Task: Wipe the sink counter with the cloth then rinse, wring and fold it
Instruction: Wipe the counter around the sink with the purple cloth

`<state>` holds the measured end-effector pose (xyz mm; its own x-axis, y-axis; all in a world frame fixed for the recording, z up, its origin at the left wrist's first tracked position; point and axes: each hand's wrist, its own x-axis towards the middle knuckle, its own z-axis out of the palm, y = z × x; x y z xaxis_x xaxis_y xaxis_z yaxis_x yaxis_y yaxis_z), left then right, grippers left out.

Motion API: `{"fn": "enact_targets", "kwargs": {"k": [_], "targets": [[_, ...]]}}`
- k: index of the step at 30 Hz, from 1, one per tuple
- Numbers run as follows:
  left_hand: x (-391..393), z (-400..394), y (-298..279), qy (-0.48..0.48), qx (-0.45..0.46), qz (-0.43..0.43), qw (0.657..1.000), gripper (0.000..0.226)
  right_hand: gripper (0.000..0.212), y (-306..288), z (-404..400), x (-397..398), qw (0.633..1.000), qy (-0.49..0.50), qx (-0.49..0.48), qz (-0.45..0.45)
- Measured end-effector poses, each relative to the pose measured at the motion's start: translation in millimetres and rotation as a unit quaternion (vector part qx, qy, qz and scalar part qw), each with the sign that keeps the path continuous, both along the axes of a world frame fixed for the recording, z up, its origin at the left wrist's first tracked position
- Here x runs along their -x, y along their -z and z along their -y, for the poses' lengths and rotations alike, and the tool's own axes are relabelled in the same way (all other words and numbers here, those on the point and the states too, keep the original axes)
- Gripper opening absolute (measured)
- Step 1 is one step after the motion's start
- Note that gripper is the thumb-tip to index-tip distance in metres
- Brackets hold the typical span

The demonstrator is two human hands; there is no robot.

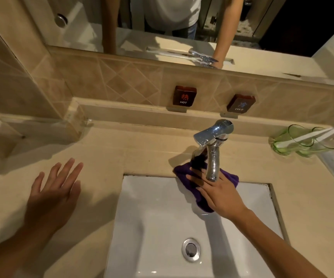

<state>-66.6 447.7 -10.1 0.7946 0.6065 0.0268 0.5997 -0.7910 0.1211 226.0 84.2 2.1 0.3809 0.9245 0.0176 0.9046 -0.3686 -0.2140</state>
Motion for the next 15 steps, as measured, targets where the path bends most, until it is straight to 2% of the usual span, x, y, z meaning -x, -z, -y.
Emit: {"fn": "enact_targets", "kwargs": {"k": [5, 8, 11, 14, 15], "targets": [[3.6, -7.6, 8.7, -0.008, 0.022, 0.008, 1.000, 0.059, 0.046, -5.9, 58.7, -37.2, 0.991, 0.124, 0.040, -0.009], [4.6, -20.7, 21.3, 0.003, 0.053, -0.060, 0.997, 0.060, 0.049, -12.6, 80.2, -67.3, 0.983, 0.154, 0.092, -0.023], [7.8, -20.2, 21.5, 0.019, 0.042, -0.124, 0.991, 0.067, 0.053, -13.7, 80.4, -81.5, 0.971, 0.205, 0.115, -0.030], [-12.5, -3.8, -1.2, -0.054, 0.093, -0.061, 0.992, 0.072, 0.055, -12.1, 74.6, -92.2, 0.959, 0.251, 0.126, -0.038], [-23.1, 5.9, -4.9, -0.056, 0.082, -0.028, 0.995, 0.069, 0.054, -12.2, 72.3, -96.3, 0.957, 0.262, 0.122, -0.039]]}}
